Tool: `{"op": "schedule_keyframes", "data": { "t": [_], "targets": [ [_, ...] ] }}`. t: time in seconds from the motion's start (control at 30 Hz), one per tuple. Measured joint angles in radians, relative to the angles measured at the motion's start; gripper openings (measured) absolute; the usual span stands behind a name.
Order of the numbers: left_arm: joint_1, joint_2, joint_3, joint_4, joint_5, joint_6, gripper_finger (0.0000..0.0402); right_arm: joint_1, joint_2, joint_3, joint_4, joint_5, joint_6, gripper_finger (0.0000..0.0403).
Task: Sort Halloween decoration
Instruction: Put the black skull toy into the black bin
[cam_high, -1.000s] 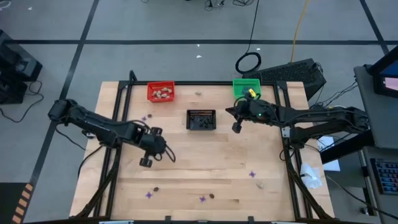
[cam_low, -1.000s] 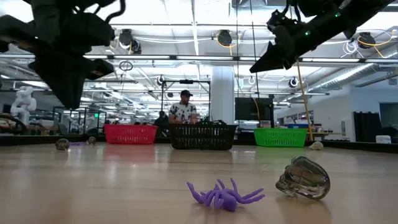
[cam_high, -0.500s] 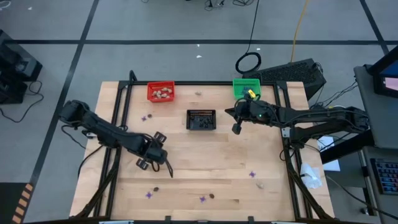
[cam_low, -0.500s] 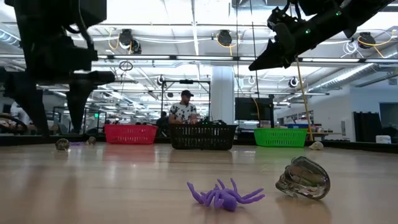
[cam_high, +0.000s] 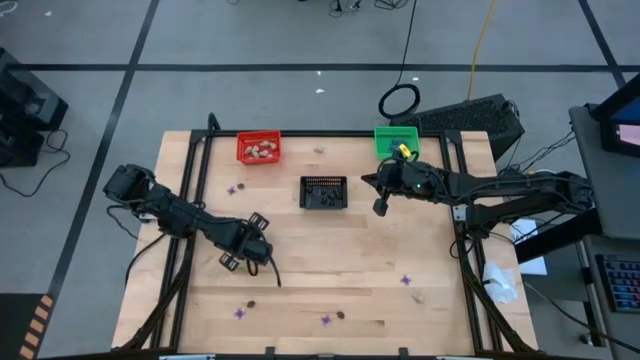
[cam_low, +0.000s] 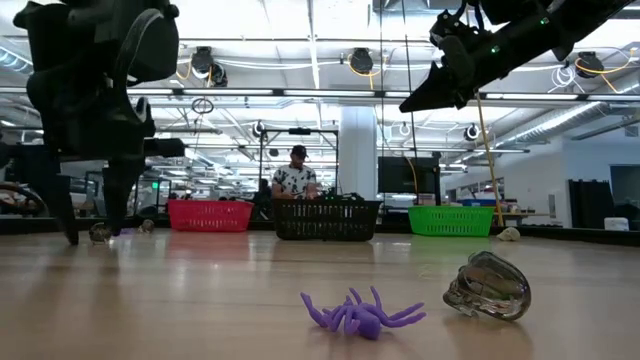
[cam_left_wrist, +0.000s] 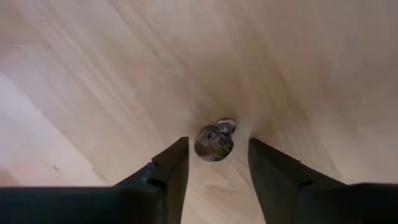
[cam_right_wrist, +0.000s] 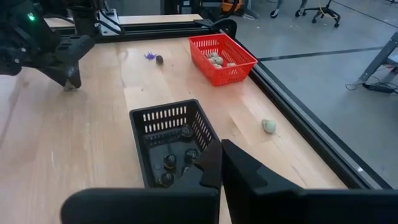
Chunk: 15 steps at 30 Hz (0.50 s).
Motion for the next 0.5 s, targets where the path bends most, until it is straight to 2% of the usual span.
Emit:
{"op": "schedule_keyframes", "data": {
  "t": [0.27, 0.5],
  "targets": [
    [0.014, 0.000, -0.002, 0.019, 0.061, 0.005, 0.0092, 0.000, 0.000, 0.000, 0.002, 0.000, 0.000, 0.0000],
    [0.015, 0.000, -0.002, 0.040, 0.081, -0.016, 0.0065, 0.000, 0.000, 0.000, 0.002, 0.000, 0.003, 0.0000]
  ]
}}
